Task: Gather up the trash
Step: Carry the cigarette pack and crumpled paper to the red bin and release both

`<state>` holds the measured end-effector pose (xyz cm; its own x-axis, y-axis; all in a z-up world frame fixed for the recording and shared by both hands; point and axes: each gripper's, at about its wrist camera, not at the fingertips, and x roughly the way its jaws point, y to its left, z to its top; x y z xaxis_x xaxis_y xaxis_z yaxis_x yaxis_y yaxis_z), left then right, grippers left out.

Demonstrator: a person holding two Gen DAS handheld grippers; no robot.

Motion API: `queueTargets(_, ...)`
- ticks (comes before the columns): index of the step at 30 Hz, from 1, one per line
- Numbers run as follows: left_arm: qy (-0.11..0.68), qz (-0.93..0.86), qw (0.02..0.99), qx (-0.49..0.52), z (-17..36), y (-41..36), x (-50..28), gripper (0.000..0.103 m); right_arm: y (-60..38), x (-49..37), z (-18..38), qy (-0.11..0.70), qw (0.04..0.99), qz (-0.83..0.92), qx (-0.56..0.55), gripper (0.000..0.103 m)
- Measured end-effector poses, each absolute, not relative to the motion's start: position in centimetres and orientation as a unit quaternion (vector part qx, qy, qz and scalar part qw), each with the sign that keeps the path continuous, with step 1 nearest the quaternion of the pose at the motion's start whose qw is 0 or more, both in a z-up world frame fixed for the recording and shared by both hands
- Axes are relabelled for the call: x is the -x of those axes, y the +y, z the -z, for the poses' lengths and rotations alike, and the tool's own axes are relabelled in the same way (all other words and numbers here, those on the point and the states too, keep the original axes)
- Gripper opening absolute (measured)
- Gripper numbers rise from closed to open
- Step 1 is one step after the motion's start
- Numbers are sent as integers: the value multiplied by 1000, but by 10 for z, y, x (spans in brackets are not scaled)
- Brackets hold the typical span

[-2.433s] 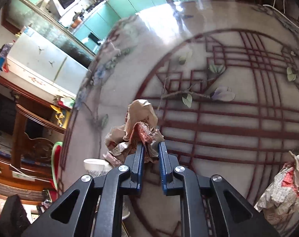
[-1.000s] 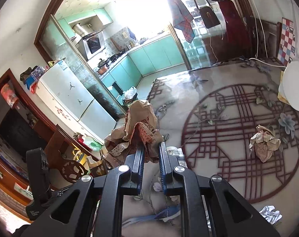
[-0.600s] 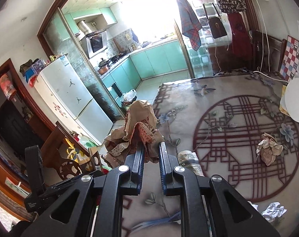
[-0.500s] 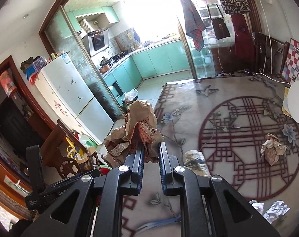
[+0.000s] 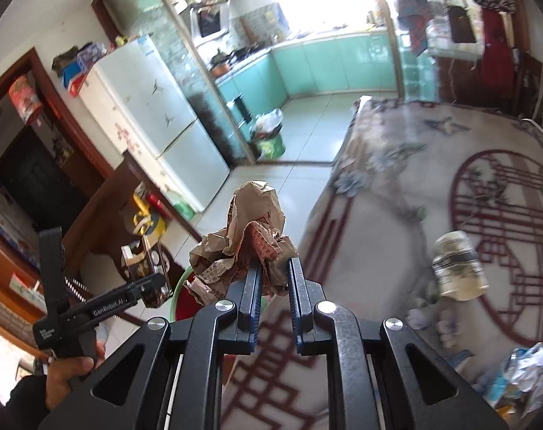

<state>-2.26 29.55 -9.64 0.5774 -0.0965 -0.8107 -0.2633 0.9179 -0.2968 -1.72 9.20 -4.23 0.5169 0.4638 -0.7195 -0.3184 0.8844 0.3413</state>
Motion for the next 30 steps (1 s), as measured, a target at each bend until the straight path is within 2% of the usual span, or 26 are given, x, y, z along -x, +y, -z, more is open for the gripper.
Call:
queueTargets(16, 500, -91, 835, 213, 145, 377, 17, 43, 230, -22, 143, 541, 789, -290, 7, 12)
queueTargets(30, 516, -91, 821, 226, 162, 400, 6, 44, 263, -34, 162, 559, 772, -301, 28, 12)
